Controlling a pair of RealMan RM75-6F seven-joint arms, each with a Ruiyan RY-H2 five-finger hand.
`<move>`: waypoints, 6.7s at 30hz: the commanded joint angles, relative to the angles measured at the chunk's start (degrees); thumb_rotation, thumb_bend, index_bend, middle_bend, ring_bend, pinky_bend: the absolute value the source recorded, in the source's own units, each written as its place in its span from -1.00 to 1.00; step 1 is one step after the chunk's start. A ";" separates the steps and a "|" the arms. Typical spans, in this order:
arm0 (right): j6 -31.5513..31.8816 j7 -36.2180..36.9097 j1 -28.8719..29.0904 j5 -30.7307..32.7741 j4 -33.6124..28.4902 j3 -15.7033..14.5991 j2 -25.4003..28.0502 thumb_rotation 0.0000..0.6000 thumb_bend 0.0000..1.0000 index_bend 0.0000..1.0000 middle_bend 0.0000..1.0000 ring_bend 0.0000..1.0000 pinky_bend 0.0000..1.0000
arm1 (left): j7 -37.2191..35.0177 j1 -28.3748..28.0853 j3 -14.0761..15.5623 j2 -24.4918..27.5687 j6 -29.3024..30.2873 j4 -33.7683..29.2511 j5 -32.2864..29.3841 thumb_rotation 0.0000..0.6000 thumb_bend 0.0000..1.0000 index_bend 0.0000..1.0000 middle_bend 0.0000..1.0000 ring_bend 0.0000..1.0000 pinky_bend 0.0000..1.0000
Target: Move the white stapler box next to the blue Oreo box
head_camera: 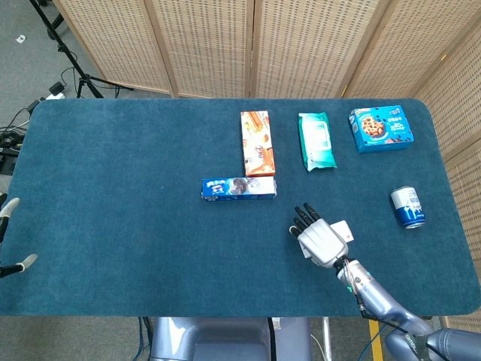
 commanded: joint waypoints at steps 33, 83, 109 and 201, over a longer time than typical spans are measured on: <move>19.18 55.80 -2.88 -10.21 2.95 7.83 1.64 1.00 0.01 0.10 0.15 -0.30 -0.44 | -0.37 0.06 0.29 0.29 0.17 -0.31 0.69 1.00 -1.00 -1.00 -1.00 -1.00 -1.00; 28.59 82.47 -7.73 -15.24 38.40 1.98 -18.53 1.00 -1.00 -0.95 -1.00 -1.00 -1.00 | -0.86 0.19 0.53 0.55 0.43 -0.52 1.13 1.00 -1.00 -1.00 -1.00 -1.00 -1.00; 3.15 1.48 5.81 26.47 -16.22 8.62 2.87 1.00 -1.00 -0.93 -0.98 -1.00 -1.00 | -4.26 0.41 0.50 1.86 0.45 -0.22 1.39 1.00 -1.00 -1.00 -1.00 -1.00 -1.00; 22.17 55.76 -8.52 -12.94 6.84 1.15 -0.70 1.00 -1.00 -1.00 -1.00 -1.00 -1.00 | -0.39 0.20 0.99 0.31 0.63 -0.73 1.99 1.00 -1.00 -1.00 -1.00 -1.00 -1.00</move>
